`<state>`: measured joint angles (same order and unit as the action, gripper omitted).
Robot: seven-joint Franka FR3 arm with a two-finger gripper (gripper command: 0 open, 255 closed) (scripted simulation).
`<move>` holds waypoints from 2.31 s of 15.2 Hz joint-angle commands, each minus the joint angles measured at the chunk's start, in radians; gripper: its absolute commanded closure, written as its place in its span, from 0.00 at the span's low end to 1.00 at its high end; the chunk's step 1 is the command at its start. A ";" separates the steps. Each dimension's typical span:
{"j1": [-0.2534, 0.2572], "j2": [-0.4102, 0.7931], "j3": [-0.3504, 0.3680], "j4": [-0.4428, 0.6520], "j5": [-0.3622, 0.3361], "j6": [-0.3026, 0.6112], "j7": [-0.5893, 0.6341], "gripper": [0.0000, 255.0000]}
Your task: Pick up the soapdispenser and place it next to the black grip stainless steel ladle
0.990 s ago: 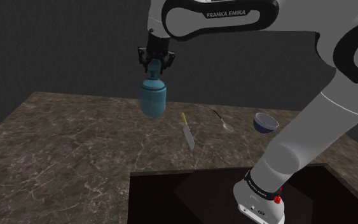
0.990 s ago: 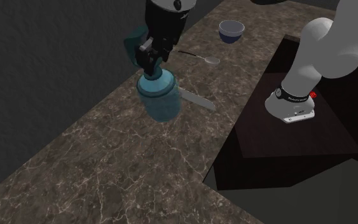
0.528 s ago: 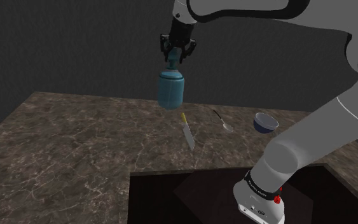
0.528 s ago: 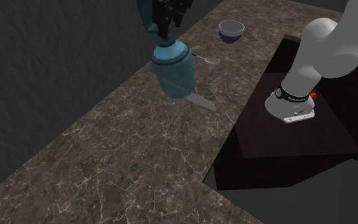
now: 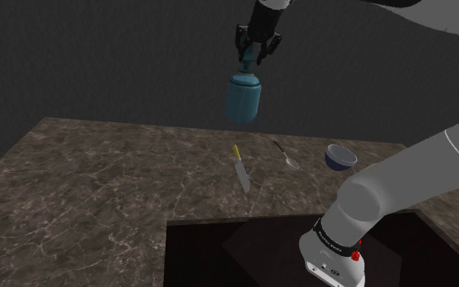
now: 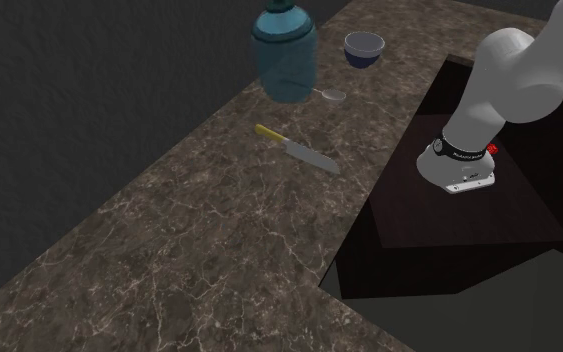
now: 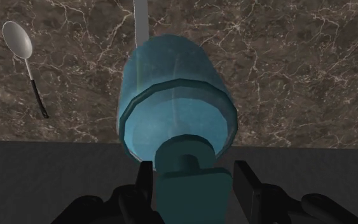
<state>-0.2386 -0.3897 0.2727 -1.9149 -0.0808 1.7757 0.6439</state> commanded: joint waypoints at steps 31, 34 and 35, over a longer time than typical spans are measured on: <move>-0.061 -0.162 -0.232 -0.130 -0.006 -0.003 -0.292 1.00; -0.061 -0.175 -0.232 -0.181 -0.006 0.035 -0.289 1.00; -0.061 -0.179 -0.233 -0.198 -0.007 0.048 -0.288 1.00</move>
<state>-0.2991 -0.5610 0.0414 -2.0915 -0.0870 1.8085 0.3562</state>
